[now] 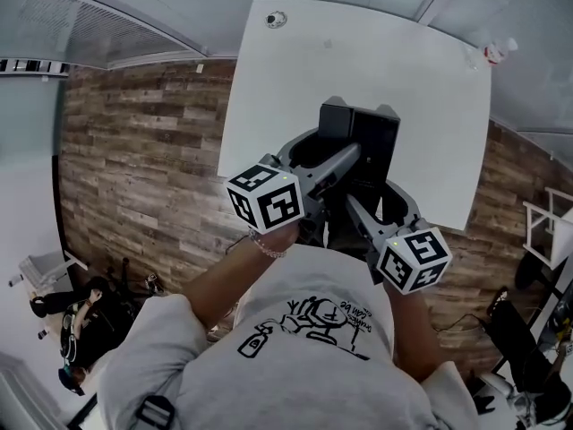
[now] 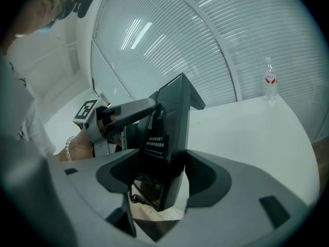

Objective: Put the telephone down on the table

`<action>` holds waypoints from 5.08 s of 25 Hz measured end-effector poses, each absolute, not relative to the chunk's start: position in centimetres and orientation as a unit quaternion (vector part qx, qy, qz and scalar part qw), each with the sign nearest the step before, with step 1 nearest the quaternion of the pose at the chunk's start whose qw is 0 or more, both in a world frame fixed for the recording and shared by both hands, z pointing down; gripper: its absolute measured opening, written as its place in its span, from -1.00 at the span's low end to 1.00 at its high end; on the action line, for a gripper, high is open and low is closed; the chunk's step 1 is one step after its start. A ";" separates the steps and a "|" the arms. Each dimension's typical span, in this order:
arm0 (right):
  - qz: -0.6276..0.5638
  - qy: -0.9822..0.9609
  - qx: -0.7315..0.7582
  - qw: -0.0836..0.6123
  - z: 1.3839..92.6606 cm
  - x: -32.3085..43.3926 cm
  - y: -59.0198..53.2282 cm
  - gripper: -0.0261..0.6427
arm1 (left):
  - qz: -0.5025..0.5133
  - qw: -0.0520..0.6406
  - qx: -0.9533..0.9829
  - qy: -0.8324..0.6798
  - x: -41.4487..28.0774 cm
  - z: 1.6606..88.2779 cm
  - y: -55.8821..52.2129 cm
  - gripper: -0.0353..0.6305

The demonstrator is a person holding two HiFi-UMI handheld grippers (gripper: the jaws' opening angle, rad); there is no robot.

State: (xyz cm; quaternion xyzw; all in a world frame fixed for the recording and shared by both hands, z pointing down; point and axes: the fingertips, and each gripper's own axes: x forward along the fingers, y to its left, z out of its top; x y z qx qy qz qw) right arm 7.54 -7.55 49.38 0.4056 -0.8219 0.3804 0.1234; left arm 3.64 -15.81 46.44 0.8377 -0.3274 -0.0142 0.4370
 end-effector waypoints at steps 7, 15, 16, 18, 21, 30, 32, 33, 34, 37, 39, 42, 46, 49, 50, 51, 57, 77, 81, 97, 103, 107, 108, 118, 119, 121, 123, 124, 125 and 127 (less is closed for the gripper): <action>0.388 -0.819 0.404 0.123 52.3 7.6 -9.0 -0.13 | -0.006 0.442 0.836 -0.326 3.8 49.5 -17.3 -0.07; 0.405 -0.811 0.404 0.124 56.0 8.0 -11.1 -0.13 | 0.010 0.450 0.832 -0.324 4.4 53.3 -19.6 -0.07; 0.406 -0.810 0.404 0.124 56.5 8.2 -11.4 -0.13 | 0.011 0.452 0.831 -0.324 4.6 53.9 -19.9 -0.07; 0.409 -0.808 0.405 0.125 57.4 8.5 -12.0 -0.13 | 0.013 0.454 0.830 -0.324 4.9 54.8 -20.5 -0.07; 0.412 -0.806 0.405 0.126 58.5 8.6 -12.7 -0.13 | 0.013 0.456 0.828 -0.325 5.0 56.0 -21.2 -0.07; 0.420 -0.802 0.404 0.131 61.8 9.4 -14.7 -0.13 | 0.016 0.465 0.823 -0.326 5.8 59.5 -23.3 -0.07; 0.422 -0.801 0.404 0.132 62.4 9.7 -15.2 -0.13 | 0.017 0.468 0.821 -0.326 6.1 60.1 -23.7 -0.07; 0.424 -0.800 0.404 0.132 62.7 9.8 -15.3 -0.13 | 0.018 0.469 0.821 -0.326 6.2 60.4 -23.9 -0.07; 0.425 -0.799 0.404 0.132 63.0 9.8 -15.5 -0.13 | 0.019 0.470 0.820 -0.327 6.2 60.7 -24.1 -0.07; 0.427 -0.798 0.405 0.130 63.9 10.1 -15.7 -0.13 | 0.021 0.470 0.820 -0.327 6.4 61.6 -24.3 -0.07; 0.427 -0.798 0.406 0.130 64.4 10.4 -15.9 -0.13 | 0.021 0.471 0.819 -0.327 6.7 62.2 -24.6 -0.07; 0.429 -0.797 0.405 0.130 65.5 10.6 -16.8 -0.13 | 0.023 0.473 0.818 -0.328 7.0 63.3 -25.4 -0.07; 0.434 -0.794 0.405 0.132 66.8 10.9 -17.3 -0.13 | 0.025 0.479 0.814 -0.328 7.3 64.8 -26.0 -0.07; 0.437 -0.792 0.404 0.133 67.5 10.9 -17.2 -0.13 | 0.028 0.477 0.815 -0.329 7.4 65.4 -25.8 -0.07; 0.438 -0.792 0.404 0.133 67.7 10.9 -17.1 -0.13 | 0.029 0.476 0.815 -0.329 7.4 65.6 -25.7 -0.07; 0.440 -0.791 0.404 0.134 67.9 11.0 -17.0 -0.13 | 0.031 0.475 0.816 -0.329 7.5 65.8 -25.6 -0.07; 0.442 -0.788 0.406 0.137 68.8 11.1 -16.7 -0.13 | 0.033 0.470 0.819 -0.328 7.8 66.5 -25.3 -0.07; 0.451 -0.778 0.409 0.154 71.0 11.4 -15.8 -0.13 | 0.025 0.430 0.839 -0.333 8.1 67.7 -24.2 -0.05; 0.450 -0.780 0.410 0.148 71.4 11.4 -16.1 -0.13 | 0.025 0.426 0.840 -0.334 8.1 68.1 -24.5 -0.05; 0.438 -0.764 0.437 0.184 68.9 12.1 -16.2 -0.13 | 0.071 0.442 0.815 -0.368 4.0 66.7 -23.1 0.14; 0.406 -0.779 0.444 0.173 64.3 12.5 -16.3 -0.13 | 0.050 0.455 0.813 -0.359 2.7 63.4 -21.1 0.14; 0.391 -0.784 0.453 0.165 61.1 12.9 -15.8 -0.13 | 0.045 0.442 0.819 -0.364 1.3 60.1 -20.0 0.14; 0.389 -0.784 0.455 0.162 60.4 13.1 -15.5 -0.13 | 0.046 0.436 0.822 -0.364 1.1 59.3 -19.6 0.14; 0.347 -0.818 0.441 0.128 52.4 13.2 -14.7 -0.14 | 0.061 0.388 0.845 -0.364 -0.6 52.5 -18.0 -0.07; 0.340 -0.821 0.441 0.128 51.7 13.3 -14.8 -0.14 | 0.059 0.383 0.847 -0.363 -0.7 51.8 -17.9 -0.11; 0.322 -0.827 0.441 0.132 50.4 13.3 -14.8 -0.18 | 0.058 0.374 0.854 -0.357 -0.6 50.4 -17.7 -0.15; 0.303 -0.834 0.440 0.136 49.1 13.1 -14.9 -0.25 | 0.057 0.363 0.862 -0.351 -0.4 49.1 -17.4 -0.20; 0.295 -0.837 0.440 0.137 48.5 12.9 -14.9 -0.29 | 0.056 0.356 0.865 -0.348 -0.3 48.4 -17.3 -0.24; 0.288 -0.840 0.439 0.138 47.9 12.7 -14.9 -0.32 | 0.055 0.349 0.869 -0.346 -0.2 47.7 -17.2 -0.27; 0.271 -0.845 0.439 0.139 46.6 12.5 -14.8 -0.37 | 0.051 0.338 0.876 -0.341 0.0 46.2 -16.9 -0.40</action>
